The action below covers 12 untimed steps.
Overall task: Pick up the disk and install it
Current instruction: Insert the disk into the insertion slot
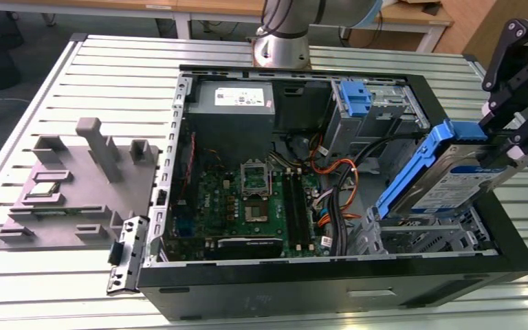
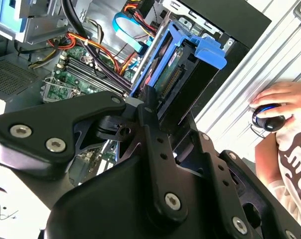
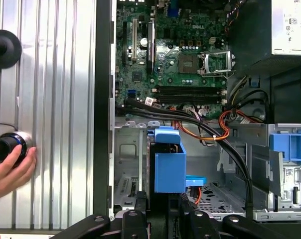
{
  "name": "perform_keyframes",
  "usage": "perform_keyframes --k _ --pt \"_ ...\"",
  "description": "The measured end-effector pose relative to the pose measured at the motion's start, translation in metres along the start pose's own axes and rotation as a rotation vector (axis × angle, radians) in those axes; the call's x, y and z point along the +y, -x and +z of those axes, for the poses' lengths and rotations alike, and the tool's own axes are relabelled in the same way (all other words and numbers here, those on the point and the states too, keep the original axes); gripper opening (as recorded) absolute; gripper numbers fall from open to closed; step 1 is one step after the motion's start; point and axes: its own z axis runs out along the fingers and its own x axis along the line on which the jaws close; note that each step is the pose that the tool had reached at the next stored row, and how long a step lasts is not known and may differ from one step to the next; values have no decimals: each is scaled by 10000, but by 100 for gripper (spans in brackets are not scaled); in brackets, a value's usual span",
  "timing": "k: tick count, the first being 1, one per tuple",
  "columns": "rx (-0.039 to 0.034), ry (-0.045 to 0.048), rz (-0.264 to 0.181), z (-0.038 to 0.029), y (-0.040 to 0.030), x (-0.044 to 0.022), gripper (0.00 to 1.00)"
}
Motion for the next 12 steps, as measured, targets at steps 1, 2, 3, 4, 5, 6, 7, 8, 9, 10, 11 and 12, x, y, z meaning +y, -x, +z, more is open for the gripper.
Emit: perform_keyframes --k 1,2,3,4,5,6,7,8,9,10,11,12 --pt "0 0 0 3 0 0 35" --pt "1 0 0 9 0 0 35" --pt "2 0 0 14 0 0 35" --pt "3 0 0 16 0 0 35" --pt "4 0 0 15 -1 0 35" --pt "4 1 0 16 -1 0 35" --pt "3 0 0 16 -2 0 35" --pt "2 0 0 17 -3 0 35" --pt "6 0 0 18 -4 0 35" --pt "11 0 3 19 -4 0 35" --pt "16 0 10 22 -5 -1 35" --pt "19 -1 19 25 -5 0 35"
